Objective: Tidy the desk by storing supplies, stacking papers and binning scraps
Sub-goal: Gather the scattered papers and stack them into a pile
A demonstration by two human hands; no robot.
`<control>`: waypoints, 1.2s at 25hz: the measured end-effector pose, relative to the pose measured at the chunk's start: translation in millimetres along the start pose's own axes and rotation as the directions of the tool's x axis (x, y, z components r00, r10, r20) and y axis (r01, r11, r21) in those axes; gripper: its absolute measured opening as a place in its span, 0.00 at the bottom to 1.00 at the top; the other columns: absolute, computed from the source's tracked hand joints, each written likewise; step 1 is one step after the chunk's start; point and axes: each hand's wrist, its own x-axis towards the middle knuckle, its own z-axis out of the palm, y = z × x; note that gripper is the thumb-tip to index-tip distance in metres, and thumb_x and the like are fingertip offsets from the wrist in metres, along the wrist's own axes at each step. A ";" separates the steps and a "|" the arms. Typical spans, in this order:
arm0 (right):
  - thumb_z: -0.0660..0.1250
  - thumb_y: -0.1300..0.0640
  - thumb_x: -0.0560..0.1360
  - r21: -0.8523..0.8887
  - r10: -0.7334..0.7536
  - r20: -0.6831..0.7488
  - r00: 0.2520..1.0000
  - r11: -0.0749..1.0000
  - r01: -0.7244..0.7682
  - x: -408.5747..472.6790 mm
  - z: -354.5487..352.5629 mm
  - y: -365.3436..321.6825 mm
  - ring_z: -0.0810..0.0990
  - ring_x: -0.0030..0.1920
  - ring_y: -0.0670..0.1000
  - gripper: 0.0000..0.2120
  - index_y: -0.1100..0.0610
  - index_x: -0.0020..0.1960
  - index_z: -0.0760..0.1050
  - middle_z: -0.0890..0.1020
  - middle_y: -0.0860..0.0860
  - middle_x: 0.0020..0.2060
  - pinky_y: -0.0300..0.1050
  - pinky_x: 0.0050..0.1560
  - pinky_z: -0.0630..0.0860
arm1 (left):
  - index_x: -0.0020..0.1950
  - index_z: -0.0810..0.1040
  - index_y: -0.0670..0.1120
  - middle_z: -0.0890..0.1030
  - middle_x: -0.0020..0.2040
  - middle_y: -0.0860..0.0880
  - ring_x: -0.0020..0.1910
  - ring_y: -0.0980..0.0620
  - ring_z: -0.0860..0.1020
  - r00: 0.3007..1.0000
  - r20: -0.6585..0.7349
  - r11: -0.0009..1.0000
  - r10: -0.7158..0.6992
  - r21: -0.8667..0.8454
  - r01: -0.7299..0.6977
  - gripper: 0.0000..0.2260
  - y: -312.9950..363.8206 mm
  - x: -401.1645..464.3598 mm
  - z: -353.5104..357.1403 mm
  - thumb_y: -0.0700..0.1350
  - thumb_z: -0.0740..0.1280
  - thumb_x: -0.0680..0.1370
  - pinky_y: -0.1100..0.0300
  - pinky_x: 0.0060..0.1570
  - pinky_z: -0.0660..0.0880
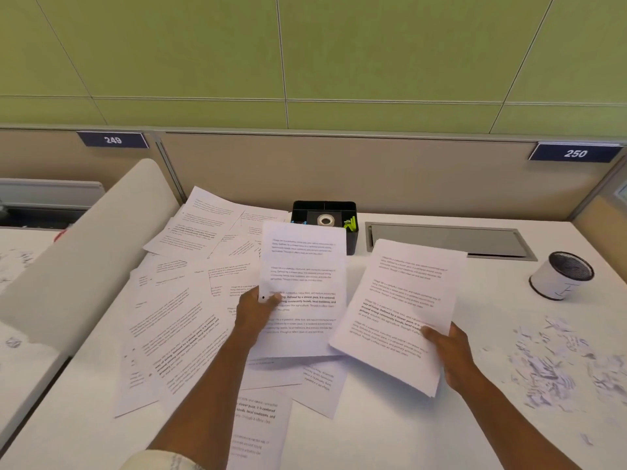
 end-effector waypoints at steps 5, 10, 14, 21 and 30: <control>0.67 0.66 0.77 -0.011 -0.050 0.004 0.999 0.999 0.050 -4.7 10.2 -7.7 0.81 0.56 0.62 0.17 0.57 0.65 0.74 0.82 0.57 0.58 0.64 0.62 0.76 | 0.57 0.81 0.46 0.86 0.52 0.50 0.53 0.48 0.83 0.997 0.058 0.969 -0.052 -0.239 0.064 0.12 6.6 -5.8 -20.9 0.46 0.75 0.75 0.49 0.55 0.79; 0.67 0.65 0.77 -0.046 -0.097 0.001 0.995 0.994 0.097 -6.1 20.0 -21.6 0.81 0.55 0.62 0.17 0.58 0.65 0.74 0.82 0.58 0.59 0.65 0.61 0.76 | 0.60 0.81 0.46 0.86 0.54 0.48 0.53 0.47 0.84 0.996 0.089 0.928 -0.019 -0.368 0.050 0.15 14.9 -8.9 -42.7 0.46 0.75 0.75 0.50 0.53 0.80; 0.68 0.64 0.77 -0.059 -0.103 0.050 0.993 0.993 0.106 -11.3 29.2 -33.5 0.82 0.53 0.61 0.15 0.56 0.63 0.75 0.83 0.57 0.57 0.63 0.58 0.78 | 0.64 0.80 0.44 0.85 0.57 0.46 0.57 0.44 0.83 0.970 0.238 0.903 -0.056 -0.403 0.151 0.20 15.8 -14.5 -47.8 0.48 0.75 0.73 0.45 0.60 0.78; 0.71 0.60 0.75 0.035 -0.082 0.342 0.936 0.997 0.074 -51.0 80.0 -34.7 0.85 0.51 0.59 0.14 0.56 0.60 0.78 0.86 0.55 0.53 0.58 0.52 0.82 | 0.55 0.82 0.50 0.87 0.50 0.53 0.50 0.53 0.85 0.952 0.301 0.966 -0.061 -0.221 0.132 0.10 4.2 -42.8 -17.3 0.45 0.76 0.74 0.65 0.41 0.80; 0.53 0.34 0.79 -0.008 0.094 0.472 0.877 0.995 -0.103 -59.6 113.2 -35.7 0.84 0.55 0.58 0.27 0.50 0.62 0.78 0.85 0.53 0.55 0.59 0.56 0.80 | 0.65 0.79 0.46 0.85 0.59 0.46 0.57 0.42 0.84 0.895 0.443 0.931 -0.054 -0.301 0.205 0.23 -0.9 -57.3 -30.2 0.43 0.79 0.71 0.41 0.58 0.79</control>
